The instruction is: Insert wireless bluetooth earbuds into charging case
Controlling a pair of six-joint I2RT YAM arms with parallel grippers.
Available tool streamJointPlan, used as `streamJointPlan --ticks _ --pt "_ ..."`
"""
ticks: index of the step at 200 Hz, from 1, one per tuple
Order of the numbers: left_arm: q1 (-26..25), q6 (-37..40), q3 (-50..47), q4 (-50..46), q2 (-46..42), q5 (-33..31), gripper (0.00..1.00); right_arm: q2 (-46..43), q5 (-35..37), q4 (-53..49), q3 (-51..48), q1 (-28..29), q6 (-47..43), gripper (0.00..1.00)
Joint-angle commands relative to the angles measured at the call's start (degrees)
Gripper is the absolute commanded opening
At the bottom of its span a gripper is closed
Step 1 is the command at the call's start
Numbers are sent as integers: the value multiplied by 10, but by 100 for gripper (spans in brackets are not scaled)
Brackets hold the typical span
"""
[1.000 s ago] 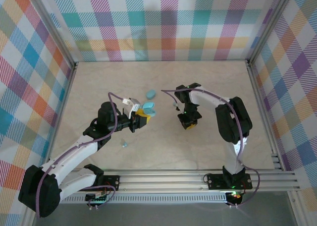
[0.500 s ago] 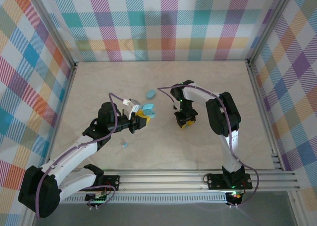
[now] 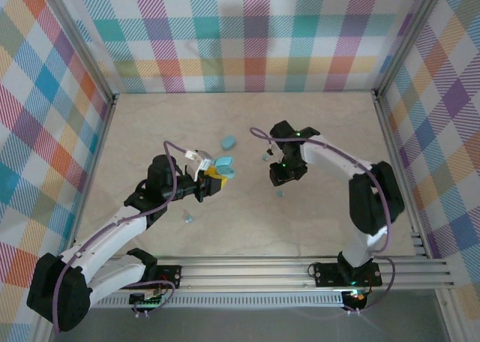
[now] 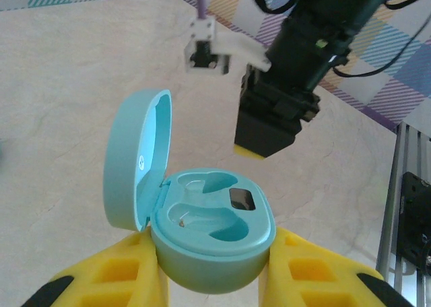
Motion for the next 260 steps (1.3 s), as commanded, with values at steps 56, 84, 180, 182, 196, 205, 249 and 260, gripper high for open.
streamJointPlan --ticks 56,84,180,182,196,205,249,260 --pt "4 -3 13 0 8 13 0 31 26 27 -34 11 -36 35" --pt "4 -7 12 5 16 15 0 33 67 30 -37 43 -54 31" --pt "2 -6 13 5 22 15 0 67 127 28 -46 74 -64 30" --pt "2 -7 13 5 21 15 0 67 128 29 -47 74 -65 30" --pt "2 -7 14 7 23 15 0 72 128 31 -44 74 -67 30" --pt "2 -7 13 8 23 15 0 77 128 32 -42 74 -67 30" --pt "2 -7 12 7 22 15 0 92 122 32 -27 77 -67 30" --pt "2 -6 11 5 21 15 0 93 122 33 -27 79 -66 30"
